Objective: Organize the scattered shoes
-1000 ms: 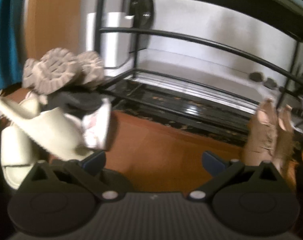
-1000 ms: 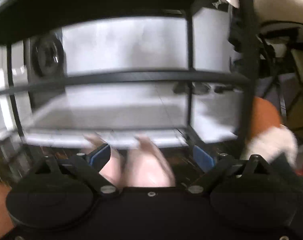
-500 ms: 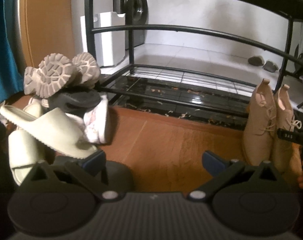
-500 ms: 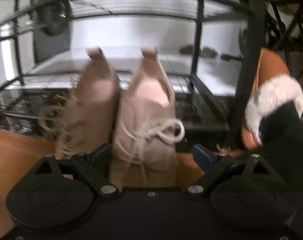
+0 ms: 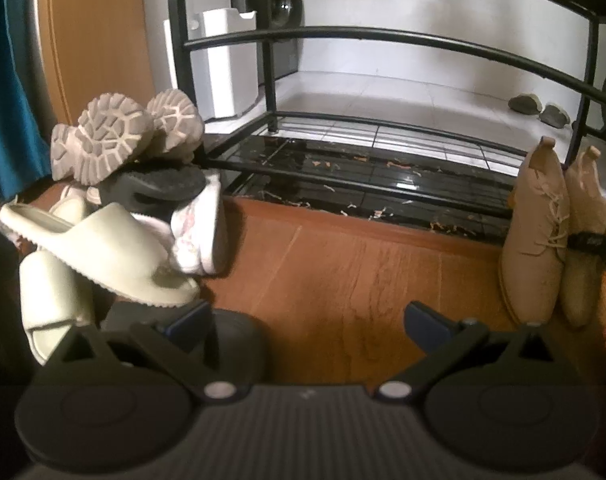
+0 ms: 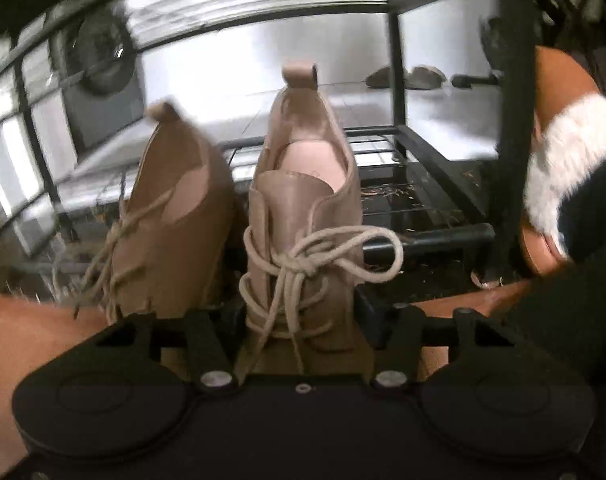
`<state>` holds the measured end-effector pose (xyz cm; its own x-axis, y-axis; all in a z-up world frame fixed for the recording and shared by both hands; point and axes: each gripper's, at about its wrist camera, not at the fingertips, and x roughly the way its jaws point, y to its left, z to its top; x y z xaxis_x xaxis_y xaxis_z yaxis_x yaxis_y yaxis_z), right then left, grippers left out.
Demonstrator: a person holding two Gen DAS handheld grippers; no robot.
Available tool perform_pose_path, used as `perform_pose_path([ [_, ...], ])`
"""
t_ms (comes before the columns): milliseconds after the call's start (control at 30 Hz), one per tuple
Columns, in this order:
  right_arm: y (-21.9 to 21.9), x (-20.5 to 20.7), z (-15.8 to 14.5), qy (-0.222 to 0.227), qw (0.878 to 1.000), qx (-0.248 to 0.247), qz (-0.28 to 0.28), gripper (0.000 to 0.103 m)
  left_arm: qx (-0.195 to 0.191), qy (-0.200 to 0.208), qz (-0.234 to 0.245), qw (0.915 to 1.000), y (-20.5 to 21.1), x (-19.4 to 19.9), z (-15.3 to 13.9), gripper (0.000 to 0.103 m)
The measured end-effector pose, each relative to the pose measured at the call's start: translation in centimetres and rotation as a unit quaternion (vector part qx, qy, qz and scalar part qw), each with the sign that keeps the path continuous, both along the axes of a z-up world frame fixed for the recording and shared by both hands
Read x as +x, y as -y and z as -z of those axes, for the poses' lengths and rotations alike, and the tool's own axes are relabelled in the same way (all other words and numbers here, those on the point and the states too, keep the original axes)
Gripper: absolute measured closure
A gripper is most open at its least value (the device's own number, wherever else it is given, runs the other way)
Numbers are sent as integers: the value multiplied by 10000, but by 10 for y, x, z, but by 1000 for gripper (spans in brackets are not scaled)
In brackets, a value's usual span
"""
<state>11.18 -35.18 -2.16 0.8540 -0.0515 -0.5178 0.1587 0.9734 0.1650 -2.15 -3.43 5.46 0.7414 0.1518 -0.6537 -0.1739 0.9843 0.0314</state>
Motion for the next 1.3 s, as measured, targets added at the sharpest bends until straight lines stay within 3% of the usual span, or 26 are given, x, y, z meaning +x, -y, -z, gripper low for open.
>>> perform_pose_path([
  [400,6,-7,-27,824,9962,-227,139,60,47,31,137,9999,6,0,0,1],
  [533,10,-11,-28,832,9963,-118,193,60,27,-50,153,9999,8,3,3,1],
  [767,11,-7,-37,1153,9924,-364,204,60,12,-120,194,9997,11,7,8,1],
  [900,21,24,-40,1151,9918,-445,326,60,-40,-162,131,9998,15,11,8,1],
  [1100,34,84,-27,1192,9873,-1010,277,60,-104,149,134,9997,40,25,4,1],
  [1300,57,126,-5,1224,9864,-806,748,60,-36,146,484,9987,68,41,13,1],
])
